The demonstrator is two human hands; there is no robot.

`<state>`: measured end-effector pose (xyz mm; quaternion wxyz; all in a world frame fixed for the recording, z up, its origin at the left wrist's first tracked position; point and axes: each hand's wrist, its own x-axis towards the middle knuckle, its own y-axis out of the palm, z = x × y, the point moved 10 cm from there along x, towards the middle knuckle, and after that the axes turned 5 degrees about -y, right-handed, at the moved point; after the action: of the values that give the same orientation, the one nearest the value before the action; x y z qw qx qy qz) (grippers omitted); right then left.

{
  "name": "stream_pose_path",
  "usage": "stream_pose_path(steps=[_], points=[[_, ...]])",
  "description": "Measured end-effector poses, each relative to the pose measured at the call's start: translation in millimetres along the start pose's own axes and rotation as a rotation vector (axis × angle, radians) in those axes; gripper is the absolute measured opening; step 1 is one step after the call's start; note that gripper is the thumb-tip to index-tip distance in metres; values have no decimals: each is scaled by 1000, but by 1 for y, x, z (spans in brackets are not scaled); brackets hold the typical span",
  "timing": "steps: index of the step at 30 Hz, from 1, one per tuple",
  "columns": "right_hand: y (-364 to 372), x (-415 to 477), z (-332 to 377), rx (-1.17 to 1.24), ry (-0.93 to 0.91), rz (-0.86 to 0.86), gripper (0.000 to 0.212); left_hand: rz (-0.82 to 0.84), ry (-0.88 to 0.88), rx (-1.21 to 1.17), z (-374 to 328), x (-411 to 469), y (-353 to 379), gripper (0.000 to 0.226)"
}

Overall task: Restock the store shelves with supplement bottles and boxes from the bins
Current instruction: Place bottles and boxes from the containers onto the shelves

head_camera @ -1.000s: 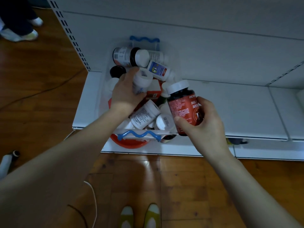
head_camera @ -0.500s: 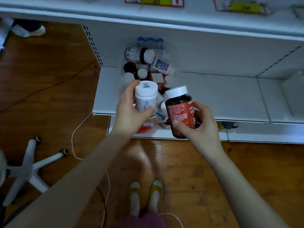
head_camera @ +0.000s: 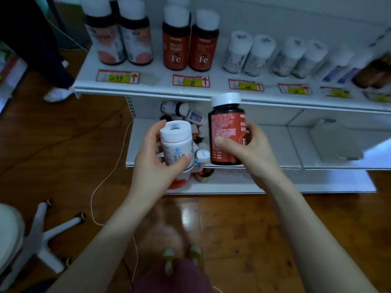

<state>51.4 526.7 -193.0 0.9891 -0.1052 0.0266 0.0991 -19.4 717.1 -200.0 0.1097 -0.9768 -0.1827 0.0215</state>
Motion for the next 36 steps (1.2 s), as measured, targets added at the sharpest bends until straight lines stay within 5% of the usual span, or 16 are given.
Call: stream_pose_path(steps=[5, 12, 22, 25, 29, 34, 36], points=[[15, 2, 46, 126, -25, 33, 23, -10, 59, -87, -38, -6, -24, 71], [35, 13, 77, 204, 4, 112, 50, -37, 107, -111, -66, -4, -53, 68], [31, 47, 118, 273, -27, 139, 21, -79, 172, -67, -97, 14, -60, 67], [28, 60, 125, 257, -51, 186, 45, -93, 177, -98, -105, 23, -56, 69], [22, 85, 139, 333, -59, 260, 25, -130, 201, -108, -117, 39, -47, 72], [12, 122, 160, 298, -72, 294, 47, -168, 210, -98, -138, 68, -31, 66], [14, 134, 170, 353, -49, 339, 33, -161, 208, -112, -149, 80, -22, 68]])
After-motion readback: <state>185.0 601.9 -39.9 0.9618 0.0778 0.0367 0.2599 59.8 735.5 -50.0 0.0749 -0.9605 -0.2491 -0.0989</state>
